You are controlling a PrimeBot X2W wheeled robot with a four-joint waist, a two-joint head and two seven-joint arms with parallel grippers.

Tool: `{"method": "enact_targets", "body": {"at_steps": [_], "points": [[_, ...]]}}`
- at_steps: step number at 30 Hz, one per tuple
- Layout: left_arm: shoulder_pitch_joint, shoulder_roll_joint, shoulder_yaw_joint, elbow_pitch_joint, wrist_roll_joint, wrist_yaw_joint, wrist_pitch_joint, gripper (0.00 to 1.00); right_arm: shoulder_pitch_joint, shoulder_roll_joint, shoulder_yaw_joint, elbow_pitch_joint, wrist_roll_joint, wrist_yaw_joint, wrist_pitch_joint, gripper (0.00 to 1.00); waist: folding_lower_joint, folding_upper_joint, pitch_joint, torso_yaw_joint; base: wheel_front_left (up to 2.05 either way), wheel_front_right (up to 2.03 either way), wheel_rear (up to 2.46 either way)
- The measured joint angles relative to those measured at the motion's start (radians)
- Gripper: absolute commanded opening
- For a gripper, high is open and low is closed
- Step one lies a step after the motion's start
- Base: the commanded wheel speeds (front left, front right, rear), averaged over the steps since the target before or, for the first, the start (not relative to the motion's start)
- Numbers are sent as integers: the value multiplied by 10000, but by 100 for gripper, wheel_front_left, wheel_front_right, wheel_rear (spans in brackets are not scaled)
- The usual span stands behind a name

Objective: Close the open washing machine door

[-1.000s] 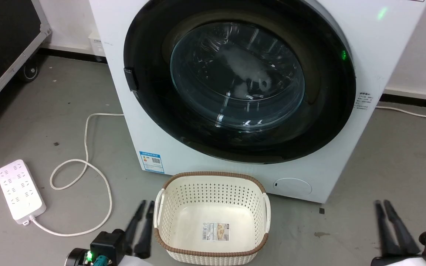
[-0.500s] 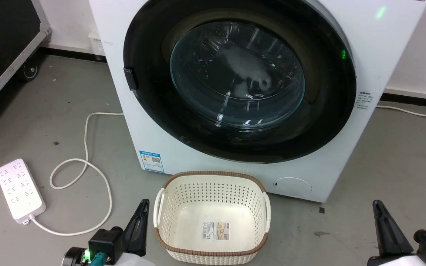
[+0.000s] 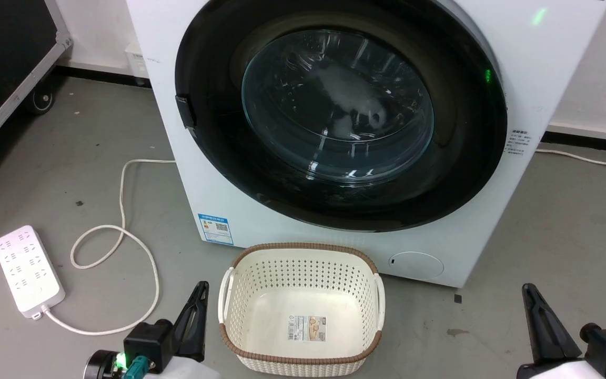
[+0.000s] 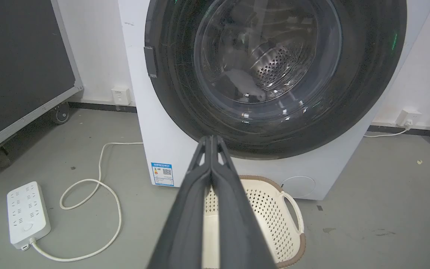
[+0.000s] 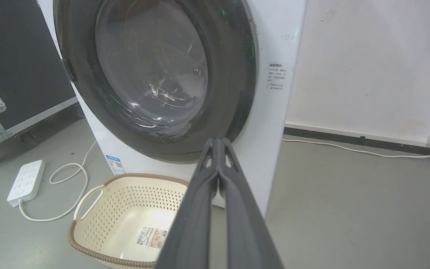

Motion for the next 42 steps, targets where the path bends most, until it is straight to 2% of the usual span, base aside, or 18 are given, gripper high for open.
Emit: {"method": "enact_targets", "body": {"at_steps": [42], "points": [[-5,-8,345,-629,435,330,911,0,-239,0,531,-372,-303,0,869,0,0,0,90,-36,0,0,0]]}}
